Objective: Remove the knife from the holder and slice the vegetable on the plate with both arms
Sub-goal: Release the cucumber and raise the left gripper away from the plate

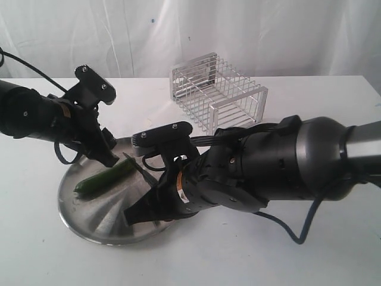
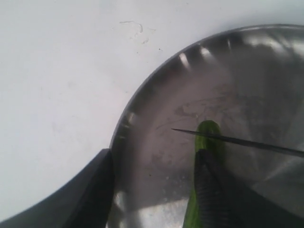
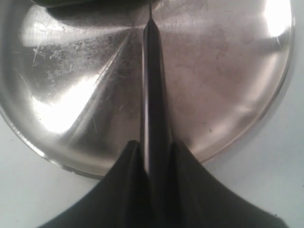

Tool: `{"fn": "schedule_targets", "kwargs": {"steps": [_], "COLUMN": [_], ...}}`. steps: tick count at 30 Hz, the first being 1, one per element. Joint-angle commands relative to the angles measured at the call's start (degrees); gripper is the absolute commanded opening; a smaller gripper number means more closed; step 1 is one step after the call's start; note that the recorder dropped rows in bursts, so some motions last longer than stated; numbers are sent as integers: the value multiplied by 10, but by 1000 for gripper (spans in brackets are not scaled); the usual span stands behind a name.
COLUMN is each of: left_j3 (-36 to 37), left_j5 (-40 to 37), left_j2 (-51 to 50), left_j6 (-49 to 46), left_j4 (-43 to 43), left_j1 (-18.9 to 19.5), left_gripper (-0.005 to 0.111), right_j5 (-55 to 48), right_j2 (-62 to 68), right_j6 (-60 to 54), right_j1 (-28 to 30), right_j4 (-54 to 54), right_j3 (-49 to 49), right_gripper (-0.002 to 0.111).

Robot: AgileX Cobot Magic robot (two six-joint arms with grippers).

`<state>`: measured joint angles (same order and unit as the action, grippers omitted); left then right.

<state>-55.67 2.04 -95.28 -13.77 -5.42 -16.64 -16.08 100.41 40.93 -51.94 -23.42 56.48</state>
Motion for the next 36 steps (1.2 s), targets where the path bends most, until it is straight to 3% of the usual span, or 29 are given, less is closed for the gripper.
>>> {"fn": "schedule_targets", "kwargs": {"steps": [1, 3, 4, 8, 19, 23, 36], "left_j3": [2, 2, 2, 0, -58, -80, -79], "left_j5": [30, 49, 54, 62, 68, 27, 15], "left_j2": [4, -1, -5, -36, -103, -123, -127], "left_j6": [109, 154, 164, 219, 256, 288, 338], "left_j4": [7, 7, 7, 7, 7, 7, 7], "left_j1": [1, 1, 1, 1, 1, 9, 28], "left_gripper": [32, 4, 1, 1, 1, 0, 0], "right_j5": [-2, -4, -4, -4, -6, -6, -7], "right_j2": [1, 1, 1, 1, 1, 1, 1], "right_j6": [0, 0, 0, 0, 2, 3, 3], "right_j1": [-1, -1, -1, -1, -1, -1, -1], "right_j4": [-6, -6, -6, -6, -6, -6, -6], "right_j3": [2, 2, 2, 2, 2, 2, 2], "right_gripper": [5, 5, 5, 5, 5, 5, 5]}}
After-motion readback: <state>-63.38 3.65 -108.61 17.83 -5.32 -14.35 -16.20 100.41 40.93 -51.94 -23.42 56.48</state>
